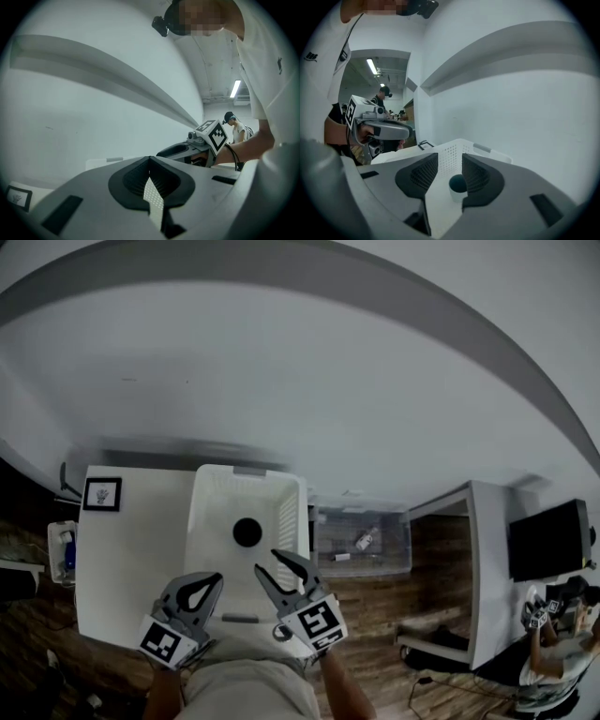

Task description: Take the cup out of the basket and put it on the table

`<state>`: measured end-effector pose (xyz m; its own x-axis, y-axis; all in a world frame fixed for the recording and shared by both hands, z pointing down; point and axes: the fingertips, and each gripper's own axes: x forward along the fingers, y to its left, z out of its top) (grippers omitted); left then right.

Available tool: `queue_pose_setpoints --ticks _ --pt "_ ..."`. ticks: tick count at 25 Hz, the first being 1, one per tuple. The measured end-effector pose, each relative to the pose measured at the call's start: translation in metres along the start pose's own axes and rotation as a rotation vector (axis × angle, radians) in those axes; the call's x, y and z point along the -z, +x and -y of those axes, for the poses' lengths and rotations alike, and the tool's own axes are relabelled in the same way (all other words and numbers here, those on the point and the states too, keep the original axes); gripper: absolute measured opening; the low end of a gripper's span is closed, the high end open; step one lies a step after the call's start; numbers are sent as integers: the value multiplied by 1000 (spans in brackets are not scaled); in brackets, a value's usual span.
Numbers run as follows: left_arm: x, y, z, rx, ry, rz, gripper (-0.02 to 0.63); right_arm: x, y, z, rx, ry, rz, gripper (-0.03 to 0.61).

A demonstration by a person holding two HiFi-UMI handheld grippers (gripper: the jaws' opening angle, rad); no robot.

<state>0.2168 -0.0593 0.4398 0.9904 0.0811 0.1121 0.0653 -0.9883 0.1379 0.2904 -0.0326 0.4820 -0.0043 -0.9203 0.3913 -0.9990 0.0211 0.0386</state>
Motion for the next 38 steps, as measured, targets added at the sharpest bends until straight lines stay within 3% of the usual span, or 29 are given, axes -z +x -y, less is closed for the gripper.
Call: queue_pose_setpoints --ticks 14,19,23,32,38 --pt "5 12 -9 -10 -5 -12 2 42 80 2 -316 -374 -309 328" --pt "7 12 -15 -21 -19 -15 2 70 108 4 -422 -544 -478 371" --pt "9 12 -19 -28 -25 -16 0 93 121 5 -498 -622 -619 402" --pt "13 10 -26 -45 -46 -18 2 143 142 10 -571 -722 -865 425" --pt "12 8 -28 -49 -57 -5 2 158 148 15 -563 -751 -926 421"
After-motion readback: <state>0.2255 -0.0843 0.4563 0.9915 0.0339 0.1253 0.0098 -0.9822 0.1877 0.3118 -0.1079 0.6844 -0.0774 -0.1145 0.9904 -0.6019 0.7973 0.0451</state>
